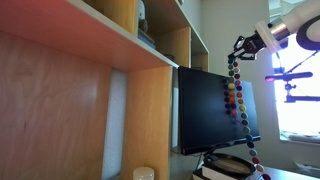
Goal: Pick the string of beads and place it over the computer
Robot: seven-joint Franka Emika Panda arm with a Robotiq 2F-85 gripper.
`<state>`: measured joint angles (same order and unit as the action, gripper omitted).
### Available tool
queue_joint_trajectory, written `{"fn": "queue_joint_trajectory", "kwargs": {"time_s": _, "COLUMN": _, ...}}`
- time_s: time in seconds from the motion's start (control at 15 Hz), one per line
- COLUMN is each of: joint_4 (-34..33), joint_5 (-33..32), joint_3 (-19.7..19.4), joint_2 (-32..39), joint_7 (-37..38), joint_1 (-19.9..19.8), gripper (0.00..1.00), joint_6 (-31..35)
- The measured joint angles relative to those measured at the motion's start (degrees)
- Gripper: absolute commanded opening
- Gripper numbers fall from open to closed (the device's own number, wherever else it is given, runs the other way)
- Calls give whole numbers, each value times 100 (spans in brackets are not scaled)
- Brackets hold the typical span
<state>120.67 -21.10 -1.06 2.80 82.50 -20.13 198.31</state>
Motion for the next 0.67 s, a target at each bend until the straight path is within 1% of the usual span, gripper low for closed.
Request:
{"fn": "queue_joint_trajectory", "kwargs": {"time_s": 0.07, "joint_4": 0, "joint_5": 0, "joint_3": 0, "joint_2": 0, "joint_7": 0, "joint_1": 0, "gripper": 4, "joint_6": 0}}
{"fn": "queue_joint_trajectory", "kwargs": {"time_s": 0.33, "joint_4": 7, "joint_5": -14, "joint_3": 23, "joint_2": 1, "joint_7": -5, "joint_1": 16, "gripper": 4, "joint_6": 0}}
{"fn": "queue_joint_trajectory", "kwargs": {"time_s": 0.67, "joint_4": -188, "joint_5": 4, "joint_3": 204, "joint_2": -118, "joint_7": 66, "joint_1": 95, "gripper": 4, "joint_6": 0}}
